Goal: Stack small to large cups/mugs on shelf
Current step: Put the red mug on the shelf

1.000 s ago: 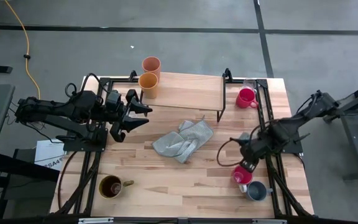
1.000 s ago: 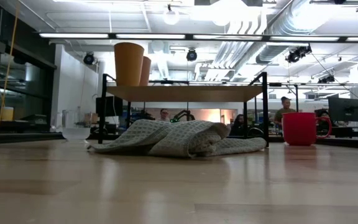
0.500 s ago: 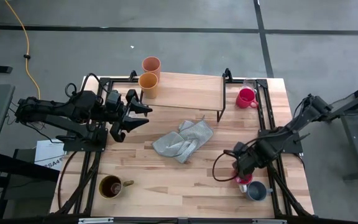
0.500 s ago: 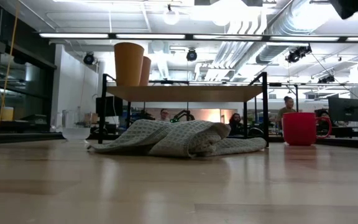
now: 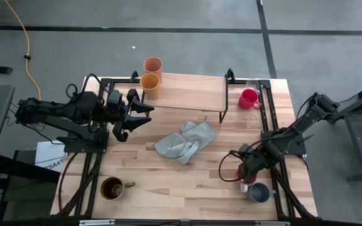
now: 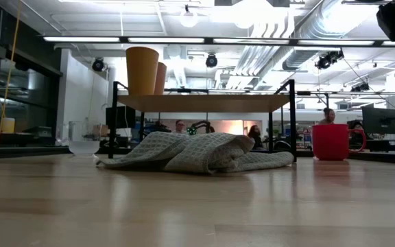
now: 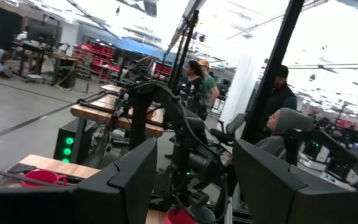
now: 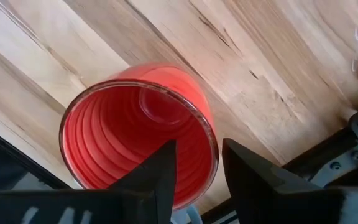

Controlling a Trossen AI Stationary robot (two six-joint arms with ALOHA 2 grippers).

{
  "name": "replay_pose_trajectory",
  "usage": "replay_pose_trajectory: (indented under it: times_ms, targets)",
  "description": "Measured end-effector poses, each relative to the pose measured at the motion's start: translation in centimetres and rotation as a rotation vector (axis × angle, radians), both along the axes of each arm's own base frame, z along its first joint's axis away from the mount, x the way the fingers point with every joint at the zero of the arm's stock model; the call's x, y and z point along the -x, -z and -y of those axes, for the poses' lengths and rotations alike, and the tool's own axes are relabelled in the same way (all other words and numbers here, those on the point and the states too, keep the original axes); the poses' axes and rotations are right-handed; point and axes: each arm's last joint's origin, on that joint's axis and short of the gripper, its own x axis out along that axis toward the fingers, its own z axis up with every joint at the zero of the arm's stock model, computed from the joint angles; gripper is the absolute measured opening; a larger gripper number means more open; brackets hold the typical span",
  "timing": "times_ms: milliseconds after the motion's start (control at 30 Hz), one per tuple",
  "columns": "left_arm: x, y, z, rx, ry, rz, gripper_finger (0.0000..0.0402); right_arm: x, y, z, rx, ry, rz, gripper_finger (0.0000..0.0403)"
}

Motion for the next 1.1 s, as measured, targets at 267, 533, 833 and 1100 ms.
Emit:
replay_pose_trajectory:
  times_ms: [267,533,833,1100]
  targets:
    - [0.0,0.0,0.0,0.001,-0.001,0.001,0.02,-0.1,0.7,-0.1,0.003,-0.002,-0.033,0.0118]
    - [0.0,0.0,0.0,0.001,-0.002,0.001,0.02,0.0,1.6,-0.2,-0.027,-0.006,-0.047,0.0081]
    - [0.0,0.0,0.0,0.001,-0.001,0.001,0.02,0.0,1.5,-0.2,-0.038,-0.026,-0.045,0.0007]
    - [0.0,0.0,0.0,0.002,-0.001,0.001,0.02,0.1,1.0,0.0,-0.024,-0.08,-0.042,0.0004]
